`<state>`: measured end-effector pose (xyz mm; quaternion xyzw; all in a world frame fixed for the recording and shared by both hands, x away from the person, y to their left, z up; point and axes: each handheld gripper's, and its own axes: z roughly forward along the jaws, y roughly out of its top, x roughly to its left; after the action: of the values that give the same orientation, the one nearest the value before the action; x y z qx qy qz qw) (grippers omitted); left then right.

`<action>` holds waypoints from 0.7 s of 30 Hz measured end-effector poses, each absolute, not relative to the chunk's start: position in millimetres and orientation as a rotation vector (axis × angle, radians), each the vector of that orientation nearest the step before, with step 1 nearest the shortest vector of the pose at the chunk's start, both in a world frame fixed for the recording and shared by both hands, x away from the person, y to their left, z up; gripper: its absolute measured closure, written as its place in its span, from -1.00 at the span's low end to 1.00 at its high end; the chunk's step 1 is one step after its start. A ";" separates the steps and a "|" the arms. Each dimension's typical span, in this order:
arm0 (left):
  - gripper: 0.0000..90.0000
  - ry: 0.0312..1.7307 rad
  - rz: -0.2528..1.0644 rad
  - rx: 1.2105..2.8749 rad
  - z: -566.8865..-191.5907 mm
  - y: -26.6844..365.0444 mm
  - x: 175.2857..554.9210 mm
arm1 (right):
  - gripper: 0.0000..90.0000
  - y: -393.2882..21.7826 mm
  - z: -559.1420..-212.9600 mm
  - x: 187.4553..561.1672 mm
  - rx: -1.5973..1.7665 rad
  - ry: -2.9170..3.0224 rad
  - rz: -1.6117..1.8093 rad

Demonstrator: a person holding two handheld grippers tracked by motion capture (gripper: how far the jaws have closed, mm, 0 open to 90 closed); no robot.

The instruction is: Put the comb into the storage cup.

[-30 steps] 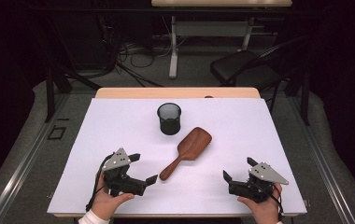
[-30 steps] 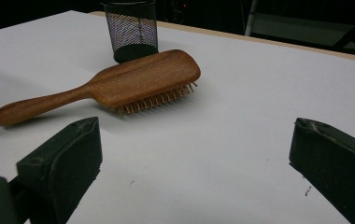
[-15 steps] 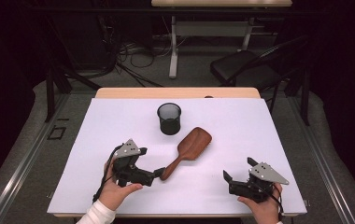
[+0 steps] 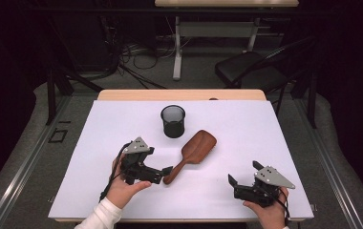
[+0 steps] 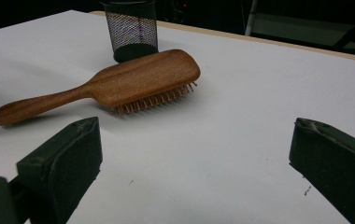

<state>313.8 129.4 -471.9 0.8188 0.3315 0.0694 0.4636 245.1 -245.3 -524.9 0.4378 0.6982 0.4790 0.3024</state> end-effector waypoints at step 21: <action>-0.95 0.865 0.171 2.072 -465.5 110.4 329.7 | -0.94 -245.6 -524.9 245.3 1.161 1.855 1.269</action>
<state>329.7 110.4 -465.5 0.8305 0.3467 0.0687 0.4305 245.3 -245.6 -524.9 0.4377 0.6991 0.4785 0.3011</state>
